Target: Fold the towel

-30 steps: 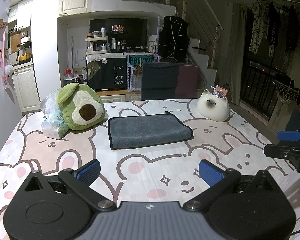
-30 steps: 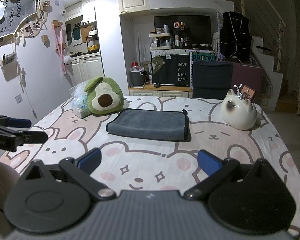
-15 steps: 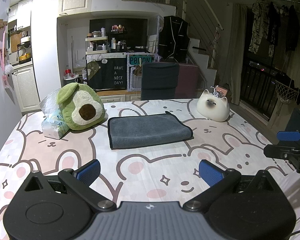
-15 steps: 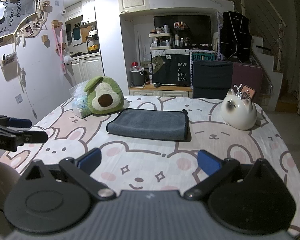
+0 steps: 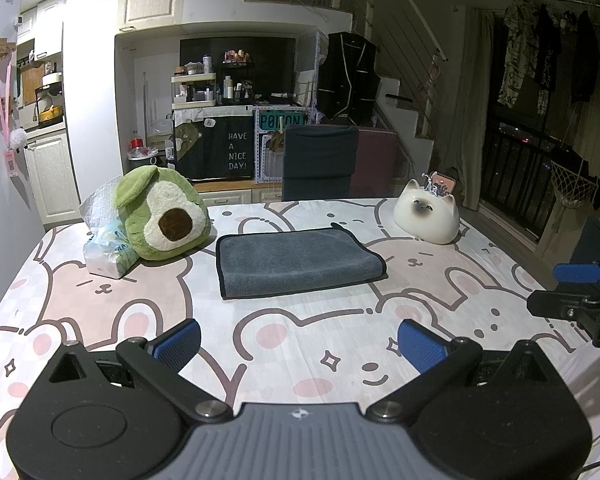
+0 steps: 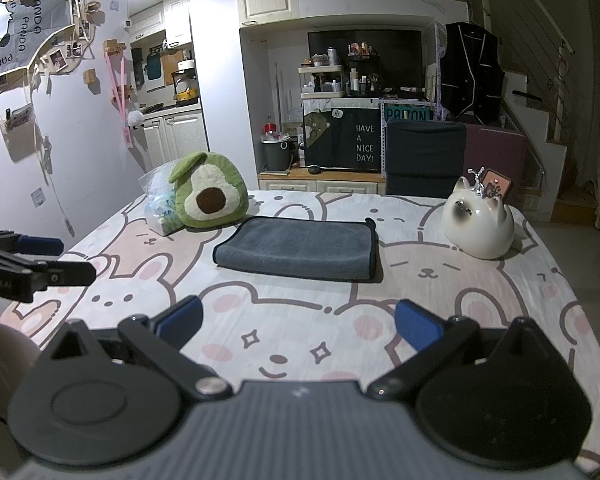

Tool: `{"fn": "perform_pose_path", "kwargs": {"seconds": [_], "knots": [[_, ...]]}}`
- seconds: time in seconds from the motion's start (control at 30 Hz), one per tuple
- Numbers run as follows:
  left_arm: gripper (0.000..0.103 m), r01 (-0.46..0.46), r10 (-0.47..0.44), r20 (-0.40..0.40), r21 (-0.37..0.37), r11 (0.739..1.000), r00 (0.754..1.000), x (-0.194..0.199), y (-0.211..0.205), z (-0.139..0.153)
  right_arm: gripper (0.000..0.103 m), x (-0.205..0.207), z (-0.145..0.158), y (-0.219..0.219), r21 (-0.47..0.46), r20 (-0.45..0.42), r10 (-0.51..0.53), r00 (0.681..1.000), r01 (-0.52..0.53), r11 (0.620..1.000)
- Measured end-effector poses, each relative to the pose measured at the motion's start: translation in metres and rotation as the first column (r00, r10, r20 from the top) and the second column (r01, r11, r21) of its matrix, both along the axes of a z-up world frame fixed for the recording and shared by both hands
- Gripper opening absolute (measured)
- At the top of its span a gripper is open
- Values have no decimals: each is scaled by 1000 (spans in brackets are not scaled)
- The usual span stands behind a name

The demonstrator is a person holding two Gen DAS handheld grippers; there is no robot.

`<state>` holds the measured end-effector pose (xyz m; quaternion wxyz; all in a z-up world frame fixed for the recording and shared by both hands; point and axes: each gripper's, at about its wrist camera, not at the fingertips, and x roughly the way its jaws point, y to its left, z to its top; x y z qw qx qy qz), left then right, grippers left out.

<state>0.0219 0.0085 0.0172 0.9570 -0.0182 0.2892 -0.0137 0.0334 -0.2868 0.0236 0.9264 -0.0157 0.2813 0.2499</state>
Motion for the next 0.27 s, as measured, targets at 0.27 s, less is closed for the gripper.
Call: {"fn": "perform_pose_path", "kwargs": {"seconds": [0.27], "knots": [[103,-3,3,0,1,1000,1000,-1,1,0,103,-1,0,1,3,-1,2,1000,-2,1000]]}}
